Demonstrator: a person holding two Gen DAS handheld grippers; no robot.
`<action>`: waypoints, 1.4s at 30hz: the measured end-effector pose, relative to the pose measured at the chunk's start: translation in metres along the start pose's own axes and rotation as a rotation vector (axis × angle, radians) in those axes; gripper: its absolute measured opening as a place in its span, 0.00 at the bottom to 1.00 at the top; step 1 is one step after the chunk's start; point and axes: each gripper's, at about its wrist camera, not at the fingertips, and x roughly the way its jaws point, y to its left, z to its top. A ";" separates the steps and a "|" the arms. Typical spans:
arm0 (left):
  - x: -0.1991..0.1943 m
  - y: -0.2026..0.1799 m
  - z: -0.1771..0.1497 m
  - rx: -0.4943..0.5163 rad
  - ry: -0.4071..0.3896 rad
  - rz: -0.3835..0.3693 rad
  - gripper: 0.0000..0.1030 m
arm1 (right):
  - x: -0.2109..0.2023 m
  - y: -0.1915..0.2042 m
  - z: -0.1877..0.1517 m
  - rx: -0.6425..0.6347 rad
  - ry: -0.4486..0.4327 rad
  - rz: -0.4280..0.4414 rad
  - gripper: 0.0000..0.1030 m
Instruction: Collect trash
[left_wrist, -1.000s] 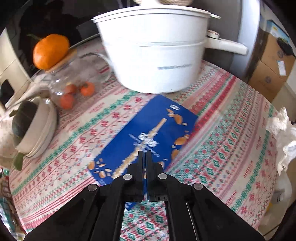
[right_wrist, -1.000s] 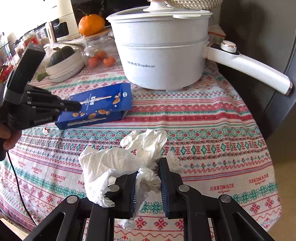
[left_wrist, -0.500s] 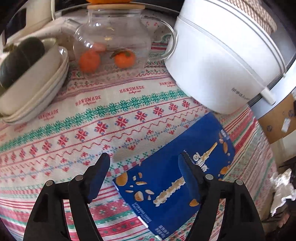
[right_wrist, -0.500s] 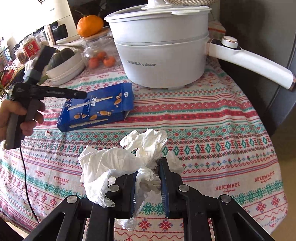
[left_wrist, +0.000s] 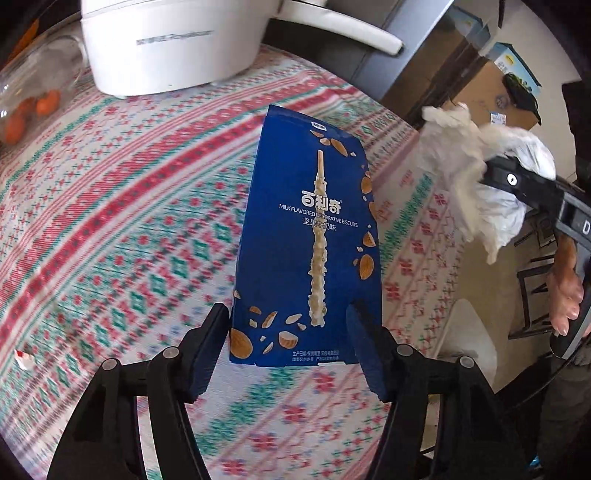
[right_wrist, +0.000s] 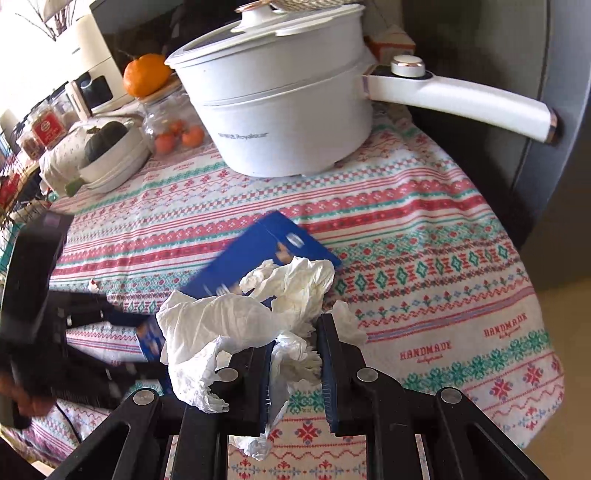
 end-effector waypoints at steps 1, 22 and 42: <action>0.000 -0.011 -0.003 -0.009 -0.008 0.010 0.62 | -0.002 -0.003 -0.001 0.011 0.004 0.001 0.19; -0.026 0.005 -0.024 -0.331 -0.083 -0.081 0.02 | -0.027 -0.058 -0.055 0.229 0.064 -0.021 0.19; 0.010 -0.089 -0.011 0.060 -0.071 0.261 0.79 | -0.100 -0.038 -0.137 0.263 0.060 -0.149 0.20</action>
